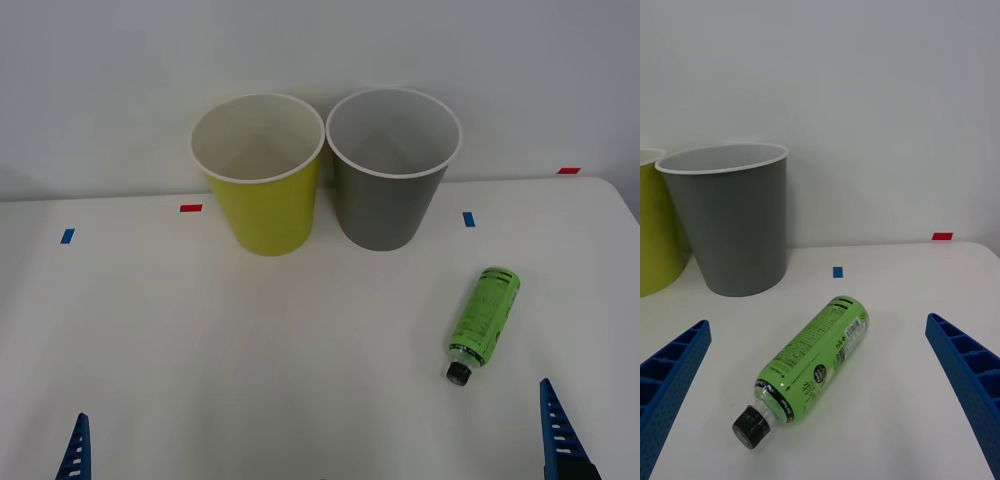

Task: Put cans in the gray bin and PET bottles in the light green bin.

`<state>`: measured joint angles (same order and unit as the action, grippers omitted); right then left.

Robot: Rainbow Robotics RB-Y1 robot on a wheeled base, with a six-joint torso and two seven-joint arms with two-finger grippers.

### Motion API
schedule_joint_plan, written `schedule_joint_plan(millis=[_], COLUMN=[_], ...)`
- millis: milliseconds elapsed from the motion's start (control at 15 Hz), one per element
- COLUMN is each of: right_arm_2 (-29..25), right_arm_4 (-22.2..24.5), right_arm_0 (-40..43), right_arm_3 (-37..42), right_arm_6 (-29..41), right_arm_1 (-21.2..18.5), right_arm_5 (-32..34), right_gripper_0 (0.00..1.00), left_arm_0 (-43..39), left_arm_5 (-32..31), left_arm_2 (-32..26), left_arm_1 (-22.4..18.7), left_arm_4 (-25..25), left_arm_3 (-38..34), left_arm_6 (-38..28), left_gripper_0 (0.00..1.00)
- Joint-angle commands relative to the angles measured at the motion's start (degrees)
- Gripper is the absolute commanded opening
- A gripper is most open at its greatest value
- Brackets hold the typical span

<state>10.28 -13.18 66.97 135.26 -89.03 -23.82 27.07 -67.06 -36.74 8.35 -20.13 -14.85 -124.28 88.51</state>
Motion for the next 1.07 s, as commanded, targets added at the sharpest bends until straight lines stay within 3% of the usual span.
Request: schedule_joint_plan(millis=[67,1067], right_arm_2=[0.00,0.00], right_arm_4=[0.00,0.00], right_arm_0=[0.00,0.00], right_arm_3=[0.00,0.00], right_arm_6=[0.00,0.00], right_arm_1=[0.00,0.00], right_arm_5=[0.00,0.00], right_gripper_0=[1.00,1.00], left_arm_0=[0.00,0.00], left_arm_5=[0.00,0.00], left_arm_2=[0.00,0.00], left_arm_1=[0.00,0.00], left_arm_4=[0.00,0.00], left_arm_3=[0.00,0.00], left_arm_6=[0.00,0.00], left_gripper_0=[1.00,1.00])
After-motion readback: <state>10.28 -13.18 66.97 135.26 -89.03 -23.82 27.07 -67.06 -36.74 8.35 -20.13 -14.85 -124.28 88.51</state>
